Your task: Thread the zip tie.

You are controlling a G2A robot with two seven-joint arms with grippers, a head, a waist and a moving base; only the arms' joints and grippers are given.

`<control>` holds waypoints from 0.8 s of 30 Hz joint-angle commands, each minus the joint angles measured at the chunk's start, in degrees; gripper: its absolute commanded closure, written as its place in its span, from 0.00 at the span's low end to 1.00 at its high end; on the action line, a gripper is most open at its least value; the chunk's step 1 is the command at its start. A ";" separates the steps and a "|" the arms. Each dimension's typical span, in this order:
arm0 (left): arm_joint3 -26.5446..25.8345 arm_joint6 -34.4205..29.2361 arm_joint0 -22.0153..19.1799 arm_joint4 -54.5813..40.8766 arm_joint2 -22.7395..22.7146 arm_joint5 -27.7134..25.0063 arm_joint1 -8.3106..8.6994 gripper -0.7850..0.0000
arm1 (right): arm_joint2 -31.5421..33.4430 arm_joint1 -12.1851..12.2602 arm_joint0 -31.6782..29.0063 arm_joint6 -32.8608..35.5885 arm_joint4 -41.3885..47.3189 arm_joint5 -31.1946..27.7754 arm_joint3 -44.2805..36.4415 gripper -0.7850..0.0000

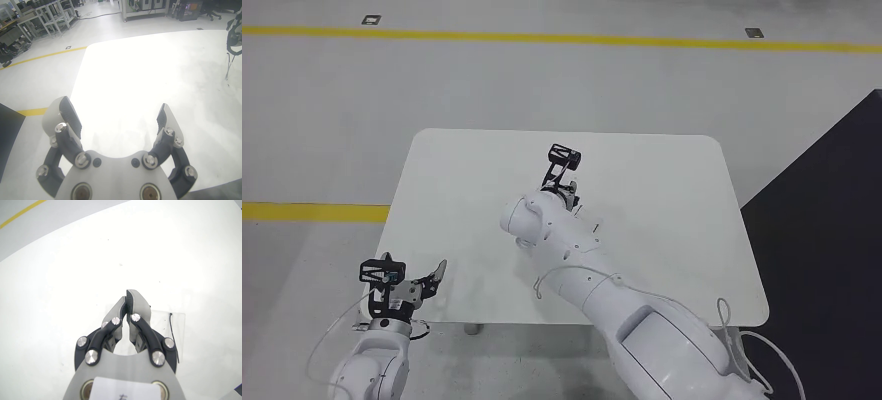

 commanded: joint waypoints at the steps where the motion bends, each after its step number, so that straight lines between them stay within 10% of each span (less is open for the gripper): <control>1: 0.00 0.00 0.00 0.00 0.00 0.00 0.00 0.00 | -0.50 0.75 -1.54 -1.03 -0.04 -1.68 -2.33 1.00; 24: 0.00 0.00 0.00 0.00 0.00 0.00 0.00 0.00 | 10.81 0.57 1.61 -1.15 2.09 0.26 3.26 1.00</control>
